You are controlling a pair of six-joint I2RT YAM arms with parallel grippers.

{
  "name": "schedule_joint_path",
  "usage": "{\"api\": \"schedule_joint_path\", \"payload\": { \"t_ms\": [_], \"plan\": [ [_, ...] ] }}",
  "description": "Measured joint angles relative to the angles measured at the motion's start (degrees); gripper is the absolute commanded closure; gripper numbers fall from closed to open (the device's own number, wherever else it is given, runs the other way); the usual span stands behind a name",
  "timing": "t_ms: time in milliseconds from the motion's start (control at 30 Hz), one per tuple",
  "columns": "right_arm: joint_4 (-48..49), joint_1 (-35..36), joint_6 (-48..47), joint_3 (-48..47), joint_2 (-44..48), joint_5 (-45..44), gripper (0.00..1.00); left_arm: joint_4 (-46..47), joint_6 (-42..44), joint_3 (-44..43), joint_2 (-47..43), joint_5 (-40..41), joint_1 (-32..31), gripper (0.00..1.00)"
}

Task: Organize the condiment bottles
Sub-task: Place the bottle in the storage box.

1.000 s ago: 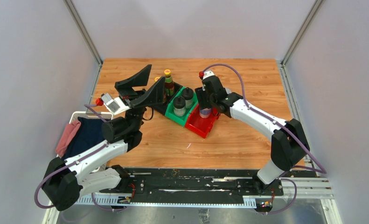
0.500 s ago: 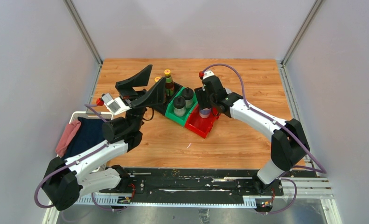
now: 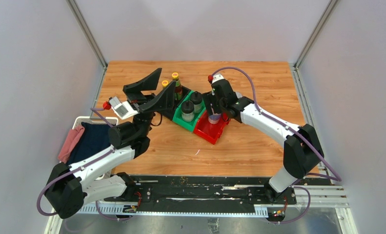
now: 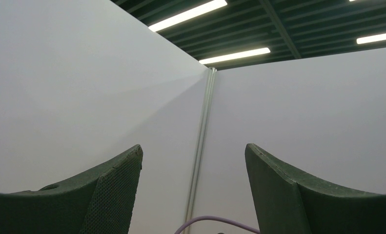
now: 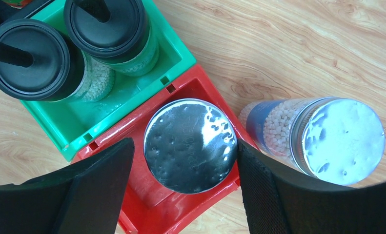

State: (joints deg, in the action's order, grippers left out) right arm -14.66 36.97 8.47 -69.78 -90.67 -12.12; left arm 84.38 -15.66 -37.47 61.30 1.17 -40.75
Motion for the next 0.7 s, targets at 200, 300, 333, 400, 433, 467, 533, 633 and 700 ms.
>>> {"api": "schedule_joint_path", "payload": {
  "t_ms": [200,300,333,400,433,467,533,633,700],
  "plan": [
    [0.0,0.0,-0.6,0.0,0.2,-0.2,0.45,0.0,0.0,0.0,0.0,0.0,-0.2,0.2],
    [-0.1,0.0,-0.6,0.0,0.2,-0.7,0.62,0.0,0.0,0.0,0.0,-0.1,-0.3,0.2],
    [-0.1,0.0,-0.5,0.0,0.2,-0.8,0.65,0.0,0.0,0.0,0.0,-0.1,-0.3,0.2],
    [-0.1,0.0,-0.5,0.0,0.2,-0.9,0.73,0.0,0.0,0.0,0.0,-0.1,-0.3,0.2],
    [-0.1,0.0,-0.5,0.0,0.2,-1.0,0.75,0.0,0.0,0.0,0.0,-0.1,-0.3,0.2],
    [-0.2,0.0,-0.5,0.0,0.2,-1.0,0.75,0.0,0.0,0.0,0.0,-0.1,-0.3,0.2],
    [-0.2,0.0,-0.5,0.0,0.2,-1.0,0.78,0.0,0.0,0.0,0.0,-0.1,-0.3,0.2],
    [-0.3,0.0,-0.5,0.0,0.2,-1.1,0.79,0.0,0.0,0.0,0.0,-0.1,-0.3,0.2],
    [-0.5,0.0,-0.5,0.0,0.3,-1.3,0.79,0.0,0.0,0.0,0.0,-0.1,-0.3,0.2]
  ]
}}
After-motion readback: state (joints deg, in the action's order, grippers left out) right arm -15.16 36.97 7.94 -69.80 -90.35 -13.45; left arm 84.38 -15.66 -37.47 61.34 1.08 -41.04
